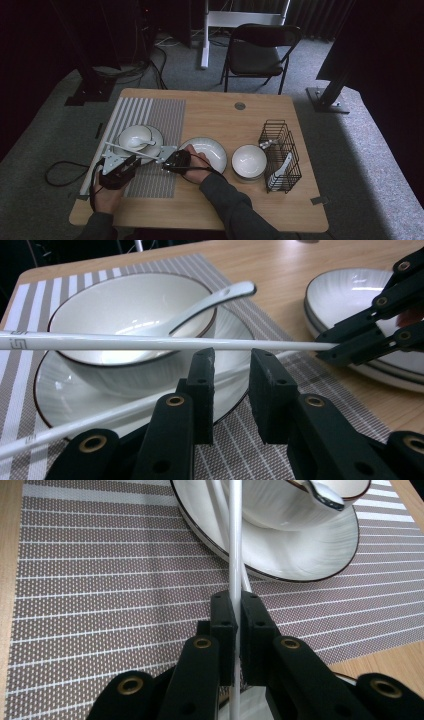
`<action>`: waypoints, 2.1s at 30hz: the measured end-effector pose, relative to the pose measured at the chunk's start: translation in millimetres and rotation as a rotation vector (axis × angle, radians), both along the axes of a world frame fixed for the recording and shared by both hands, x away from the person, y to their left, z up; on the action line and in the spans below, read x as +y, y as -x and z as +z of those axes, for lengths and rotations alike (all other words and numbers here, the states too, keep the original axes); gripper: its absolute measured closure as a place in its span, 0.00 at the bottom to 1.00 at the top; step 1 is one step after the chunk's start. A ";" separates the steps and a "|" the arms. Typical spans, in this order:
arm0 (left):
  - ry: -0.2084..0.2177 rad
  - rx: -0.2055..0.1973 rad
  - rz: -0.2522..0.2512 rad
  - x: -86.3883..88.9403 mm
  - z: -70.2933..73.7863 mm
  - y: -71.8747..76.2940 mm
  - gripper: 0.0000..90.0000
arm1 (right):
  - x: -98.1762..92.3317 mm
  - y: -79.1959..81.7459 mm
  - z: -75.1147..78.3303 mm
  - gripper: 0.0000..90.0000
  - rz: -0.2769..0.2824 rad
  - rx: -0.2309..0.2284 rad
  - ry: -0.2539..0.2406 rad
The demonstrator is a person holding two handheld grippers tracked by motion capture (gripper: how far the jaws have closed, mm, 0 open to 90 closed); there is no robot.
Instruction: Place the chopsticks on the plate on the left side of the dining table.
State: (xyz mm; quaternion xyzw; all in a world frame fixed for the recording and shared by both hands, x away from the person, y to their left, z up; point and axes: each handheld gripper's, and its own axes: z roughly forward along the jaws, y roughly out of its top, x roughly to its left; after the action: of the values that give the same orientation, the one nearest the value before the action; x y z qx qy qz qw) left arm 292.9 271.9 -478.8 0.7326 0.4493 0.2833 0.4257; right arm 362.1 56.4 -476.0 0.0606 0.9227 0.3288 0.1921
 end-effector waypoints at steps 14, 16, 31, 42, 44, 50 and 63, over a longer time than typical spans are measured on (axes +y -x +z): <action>0.000 0.038 0.022 3.6 -14.0 -2.0 0.83 | 9.3 0.4 -4.8 0.96 0.027 -0.019 0.045; -0.001 0.041 0.025 3.7 -15.5 -2.6 0.83 | 10.7 0.1 -5.0 0.96 0.030 -0.021 0.050; -0.002 0.071 0.030 4.3 -24.5 -7.5 0.83 | 19.4 -4.4 -13.1 0.96 0.039 -0.021 0.101; -0.006 0.083 0.032 3.7 -28.3 -10.7 0.83 | 19.1 -6.9 -16.4 0.95 0.038 -0.019 0.117; -0.004 0.084 0.032 3.7 -28.4 -10.9 0.83 | 19.1 -6.9 -17.0 0.95 0.039 -0.026 0.121; -0.004 0.084 0.031 3.2 -28.8 -11.7 0.83 | 19.5 -7.2 -17.9 0.95 0.034 -0.030 0.120; 0.000 0.090 0.024 2.8 -28.6 -13.0 0.83 | 17.3 -6.9 -13.0 0.91 0.019 -0.036 0.093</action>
State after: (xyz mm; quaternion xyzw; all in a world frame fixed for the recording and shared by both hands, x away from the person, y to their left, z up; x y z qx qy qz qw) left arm 305.9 274.7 -507.4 0.7391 0.4768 0.2549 0.4017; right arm 369.0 73.8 -488.9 0.0371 0.9339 0.2883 0.2083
